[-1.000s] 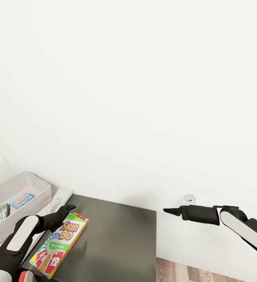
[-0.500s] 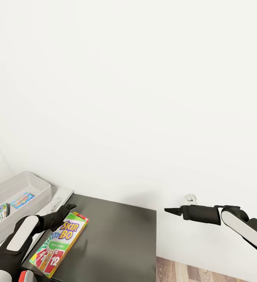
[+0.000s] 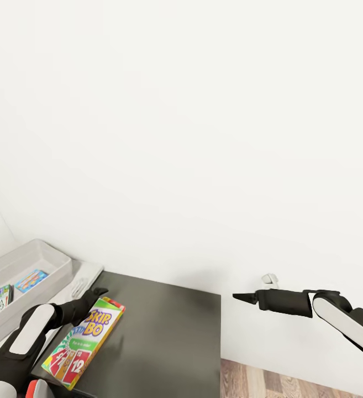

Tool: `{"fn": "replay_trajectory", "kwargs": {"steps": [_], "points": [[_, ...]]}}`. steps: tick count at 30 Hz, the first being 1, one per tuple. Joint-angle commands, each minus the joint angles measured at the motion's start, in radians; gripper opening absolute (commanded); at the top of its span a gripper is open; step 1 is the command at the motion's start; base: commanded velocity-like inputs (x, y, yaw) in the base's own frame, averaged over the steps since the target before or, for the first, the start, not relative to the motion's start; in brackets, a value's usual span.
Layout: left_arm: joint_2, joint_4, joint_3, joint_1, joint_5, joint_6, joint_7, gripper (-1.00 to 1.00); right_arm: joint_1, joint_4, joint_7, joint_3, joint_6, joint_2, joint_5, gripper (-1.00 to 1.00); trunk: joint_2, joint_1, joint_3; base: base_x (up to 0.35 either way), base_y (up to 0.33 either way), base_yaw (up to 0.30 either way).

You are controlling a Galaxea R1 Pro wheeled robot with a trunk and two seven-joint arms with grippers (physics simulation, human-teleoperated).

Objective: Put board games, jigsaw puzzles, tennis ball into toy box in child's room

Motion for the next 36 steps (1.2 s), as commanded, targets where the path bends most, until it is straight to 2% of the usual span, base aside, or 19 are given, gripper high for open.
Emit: {"fn": "replay_trajectory", "kwargs": {"steps": [1, 17, 25, 36], "points": [[0.0, -0.002, 0.001, -0.001, 0.011, 0.003, 0.009, 1.0, -0.002, 0.0, 0.0, 0.003, 0.002, -0.001, -0.006, 1.0, -0.002, 0.001, -0.004, 0.0, 0.0, 0.0], [-0.002, -0.001, 0.0, -0.001, 0.006, 0.003, 0.008, 1.0, -0.002, 0.0, 0.0, 0.002, 0.002, -0.001, -0.006, 1.0, -0.002, 0.001, -0.029, 0.0, 0.0, 0.0], [-0.007, -0.001, 0.001, -0.001, -0.034, 0.003, 0.005, 1.0, -0.002, 0.0, 0.0, 0.002, 0.002, -0.001, -0.006, 1.0, -0.002, 0.001, -0.04, 0.0, 0.0, 0.0], [-0.009, -0.001, 0.001, -0.001, -0.056, 0.003, -0.015, 1.0, -0.003, 0.001, 0.0, 0.001, 0.002, -0.001, -0.006, 1.0, -0.002, 0.001, -0.045, 0.0, 0.0, 0.0]]}}
